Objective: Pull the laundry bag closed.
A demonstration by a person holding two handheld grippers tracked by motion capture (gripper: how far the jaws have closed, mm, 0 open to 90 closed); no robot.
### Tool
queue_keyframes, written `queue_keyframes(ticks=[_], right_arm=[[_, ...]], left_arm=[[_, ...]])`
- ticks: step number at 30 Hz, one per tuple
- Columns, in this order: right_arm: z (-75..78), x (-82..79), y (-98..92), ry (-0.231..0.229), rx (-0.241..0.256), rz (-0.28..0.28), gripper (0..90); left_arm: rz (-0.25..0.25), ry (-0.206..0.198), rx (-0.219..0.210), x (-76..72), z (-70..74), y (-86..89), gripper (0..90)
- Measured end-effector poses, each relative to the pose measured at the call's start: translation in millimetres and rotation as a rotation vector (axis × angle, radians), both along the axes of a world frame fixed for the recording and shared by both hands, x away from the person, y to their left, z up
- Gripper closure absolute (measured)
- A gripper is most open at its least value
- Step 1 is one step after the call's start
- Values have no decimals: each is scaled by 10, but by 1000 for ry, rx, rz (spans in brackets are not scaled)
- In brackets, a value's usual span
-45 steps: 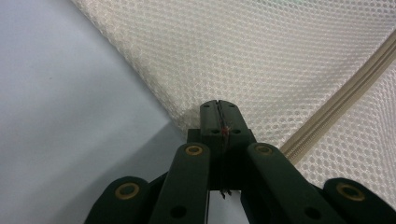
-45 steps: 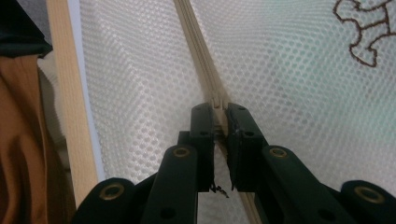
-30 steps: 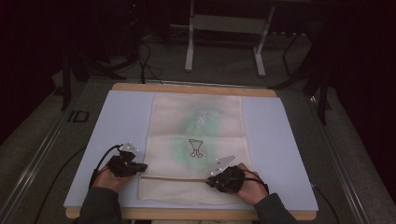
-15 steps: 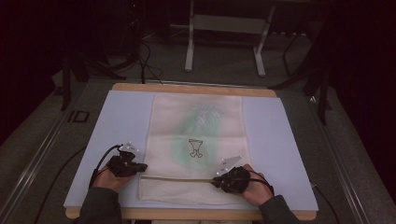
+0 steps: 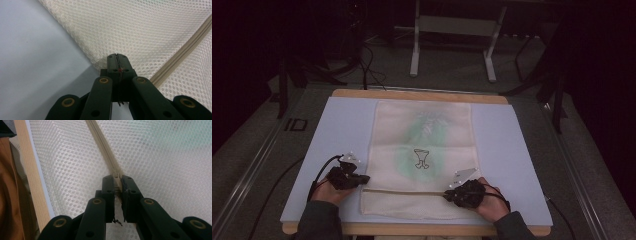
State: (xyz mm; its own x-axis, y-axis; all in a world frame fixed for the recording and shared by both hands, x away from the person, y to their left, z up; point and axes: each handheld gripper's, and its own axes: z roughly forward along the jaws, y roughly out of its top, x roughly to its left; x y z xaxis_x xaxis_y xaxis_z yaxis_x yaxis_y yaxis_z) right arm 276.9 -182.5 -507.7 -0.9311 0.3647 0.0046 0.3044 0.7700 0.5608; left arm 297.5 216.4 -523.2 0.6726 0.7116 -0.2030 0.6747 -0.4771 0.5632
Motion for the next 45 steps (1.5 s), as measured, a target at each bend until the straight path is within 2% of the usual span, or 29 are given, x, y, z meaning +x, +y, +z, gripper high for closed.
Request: queue_keyframes(ticks=[26, 45], right_arm=[[23, -13, -141, 5, 5, -36, 822], [2, 1, -343, 10, 1, -75, 822]], left_arm=[[-2, -2, 1, -1, 0, -2, 898], [-3, -3, 2, -2, 0, -2, 898]])
